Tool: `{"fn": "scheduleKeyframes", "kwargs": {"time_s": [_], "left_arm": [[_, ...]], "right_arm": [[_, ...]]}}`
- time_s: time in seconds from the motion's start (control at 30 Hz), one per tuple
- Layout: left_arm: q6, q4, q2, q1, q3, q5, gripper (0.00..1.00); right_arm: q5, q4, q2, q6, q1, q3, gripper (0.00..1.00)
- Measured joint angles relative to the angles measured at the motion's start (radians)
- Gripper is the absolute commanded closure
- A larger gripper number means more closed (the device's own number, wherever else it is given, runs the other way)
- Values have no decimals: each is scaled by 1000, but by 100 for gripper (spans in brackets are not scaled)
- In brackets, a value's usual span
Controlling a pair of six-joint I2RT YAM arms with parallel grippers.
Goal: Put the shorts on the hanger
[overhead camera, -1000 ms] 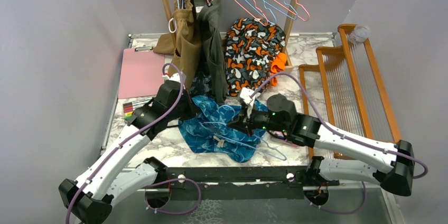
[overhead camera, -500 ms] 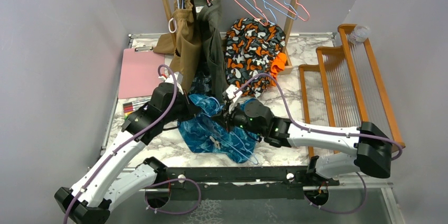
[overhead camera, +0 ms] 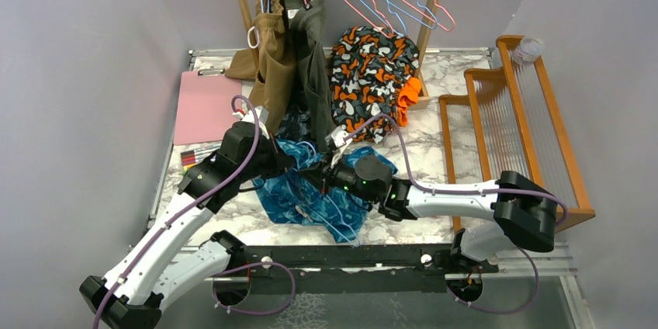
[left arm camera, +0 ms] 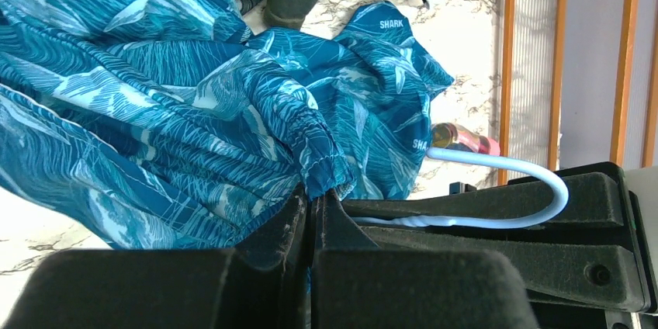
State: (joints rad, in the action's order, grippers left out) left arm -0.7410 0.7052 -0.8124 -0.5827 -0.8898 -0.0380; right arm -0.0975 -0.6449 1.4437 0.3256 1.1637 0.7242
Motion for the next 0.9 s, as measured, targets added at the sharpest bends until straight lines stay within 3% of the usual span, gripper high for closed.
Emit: {"fn": "scheduleKeyframes", "kwargs": {"time_s": [0.47, 0.9], "left_arm": [[3, -22, 8, 0, -2, -35, 100], [24, -62, 38, 1, -2, -186, 100]], "right_arm": [[-101, -5, -84, 22, 21, -53, 99], [-8, -288, 54, 89, 21, -77, 99]]}}
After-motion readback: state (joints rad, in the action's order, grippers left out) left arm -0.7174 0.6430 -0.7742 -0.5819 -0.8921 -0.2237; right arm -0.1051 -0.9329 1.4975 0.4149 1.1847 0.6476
